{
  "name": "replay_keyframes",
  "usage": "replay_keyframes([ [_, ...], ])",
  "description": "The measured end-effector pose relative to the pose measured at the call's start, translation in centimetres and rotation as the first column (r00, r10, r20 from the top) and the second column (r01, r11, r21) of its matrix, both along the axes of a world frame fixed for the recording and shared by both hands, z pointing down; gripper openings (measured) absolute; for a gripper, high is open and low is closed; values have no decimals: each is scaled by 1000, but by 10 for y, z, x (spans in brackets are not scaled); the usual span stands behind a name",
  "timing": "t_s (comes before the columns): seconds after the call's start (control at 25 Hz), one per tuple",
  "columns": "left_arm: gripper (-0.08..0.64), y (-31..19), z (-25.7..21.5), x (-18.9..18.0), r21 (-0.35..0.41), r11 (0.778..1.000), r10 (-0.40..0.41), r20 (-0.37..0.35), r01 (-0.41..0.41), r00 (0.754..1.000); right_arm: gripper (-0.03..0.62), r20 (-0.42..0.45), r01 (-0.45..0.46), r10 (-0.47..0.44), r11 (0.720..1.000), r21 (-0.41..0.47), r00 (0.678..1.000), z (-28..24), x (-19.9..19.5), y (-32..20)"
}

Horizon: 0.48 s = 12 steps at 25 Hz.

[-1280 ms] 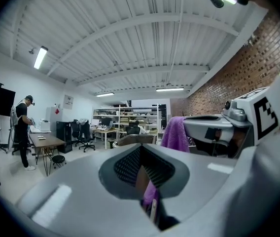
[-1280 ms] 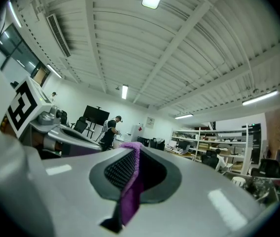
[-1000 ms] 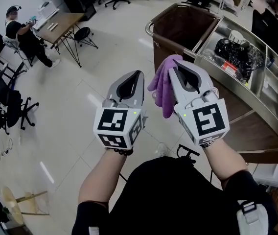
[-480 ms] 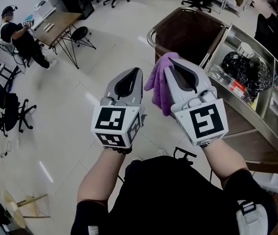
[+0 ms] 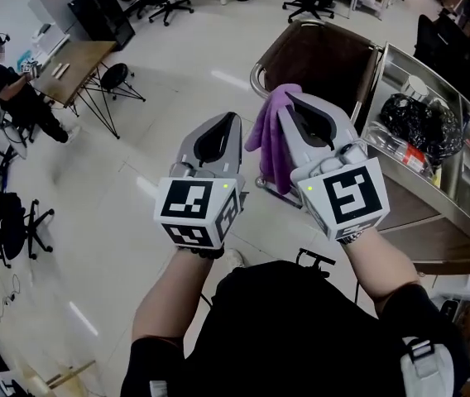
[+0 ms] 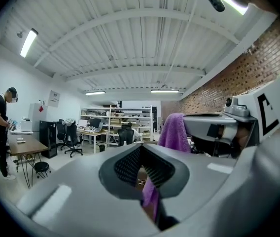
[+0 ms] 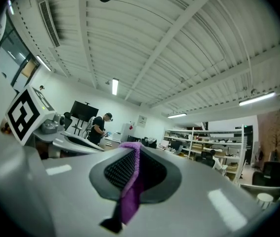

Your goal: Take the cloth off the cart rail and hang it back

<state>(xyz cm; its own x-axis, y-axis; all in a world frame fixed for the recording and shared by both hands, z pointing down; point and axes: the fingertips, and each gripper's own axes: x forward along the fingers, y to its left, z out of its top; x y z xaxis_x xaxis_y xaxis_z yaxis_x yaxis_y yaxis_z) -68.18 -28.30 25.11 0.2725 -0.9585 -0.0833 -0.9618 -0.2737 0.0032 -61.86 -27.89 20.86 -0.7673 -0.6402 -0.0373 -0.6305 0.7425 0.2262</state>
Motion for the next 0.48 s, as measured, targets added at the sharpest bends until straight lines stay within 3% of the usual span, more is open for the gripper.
replay_keyframes([
  [0.16,-3,-4,-9,-27,7,998,63,6,-63,998,14,63,-27,20,992,124,998,-22,-32,-8],
  [0.48,-3,-17,-14,-71,5,987,160,2,-160,987,12,61,-99,94,991,88,994,-21,-86,-28],
])
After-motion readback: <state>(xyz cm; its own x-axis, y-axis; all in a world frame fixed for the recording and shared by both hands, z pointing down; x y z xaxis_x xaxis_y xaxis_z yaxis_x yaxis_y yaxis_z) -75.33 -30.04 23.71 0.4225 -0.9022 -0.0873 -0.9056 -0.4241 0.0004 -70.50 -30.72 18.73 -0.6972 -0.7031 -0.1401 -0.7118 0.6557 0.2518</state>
